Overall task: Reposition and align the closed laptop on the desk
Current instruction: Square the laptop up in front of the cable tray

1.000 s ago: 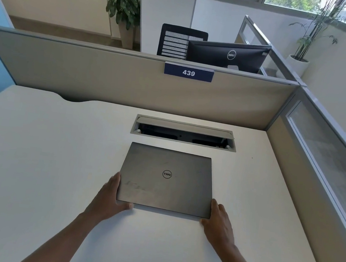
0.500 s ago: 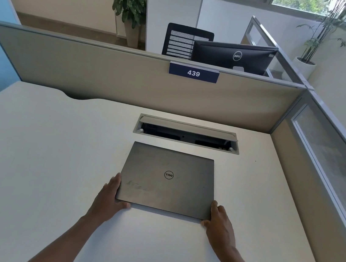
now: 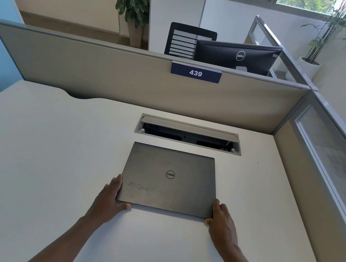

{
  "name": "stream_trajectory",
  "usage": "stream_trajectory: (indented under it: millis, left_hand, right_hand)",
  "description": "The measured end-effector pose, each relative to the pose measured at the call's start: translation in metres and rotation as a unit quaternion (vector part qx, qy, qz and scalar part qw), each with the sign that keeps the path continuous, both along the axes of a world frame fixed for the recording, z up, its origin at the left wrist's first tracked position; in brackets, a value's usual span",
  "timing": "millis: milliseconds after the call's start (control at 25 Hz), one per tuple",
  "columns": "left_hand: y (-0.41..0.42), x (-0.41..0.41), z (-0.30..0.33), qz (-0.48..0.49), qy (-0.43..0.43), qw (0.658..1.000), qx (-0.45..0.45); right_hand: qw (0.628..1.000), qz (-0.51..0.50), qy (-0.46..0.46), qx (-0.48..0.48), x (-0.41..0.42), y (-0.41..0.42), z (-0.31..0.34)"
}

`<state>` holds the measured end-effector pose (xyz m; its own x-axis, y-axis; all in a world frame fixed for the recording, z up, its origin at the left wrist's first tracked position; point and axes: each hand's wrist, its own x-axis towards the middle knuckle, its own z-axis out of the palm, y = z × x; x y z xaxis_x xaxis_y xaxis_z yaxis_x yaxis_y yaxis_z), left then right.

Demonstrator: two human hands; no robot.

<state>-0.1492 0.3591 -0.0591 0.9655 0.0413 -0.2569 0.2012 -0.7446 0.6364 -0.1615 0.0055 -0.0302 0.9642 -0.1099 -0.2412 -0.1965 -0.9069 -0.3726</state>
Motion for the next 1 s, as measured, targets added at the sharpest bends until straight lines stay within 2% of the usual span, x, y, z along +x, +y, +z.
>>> stream_trajectory:
  millis: [600, 840, 920, 1000]
  left_hand:
    - [0.004, 0.004, 0.003, -0.021, -0.011, 1.0, 0.01]
    - [-0.006, 0.013, 0.007, -0.028, 0.023, 0.999, 0.031]
    - [-0.016, 0.016, 0.012, -0.04, 0.002, 0.996, 0.082]
    - [-0.029, 0.022, 0.018, -0.056, -0.062, 0.992, 0.093]
  right_hand:
    - [0.999, 0.015, -0.023, -0.017, 0.001, 0.0, -0.01]
    - [1.0, -0.012, -0.029, 0.0, -0.003, 0.006, -0.013]
    - [0.997, -0.017, -0.071, -0.016, -0.011, 0.013, -0.017]
    - [0.996, -0.001, -0.085, -0.022, -0.01, 0.023, -0.018]
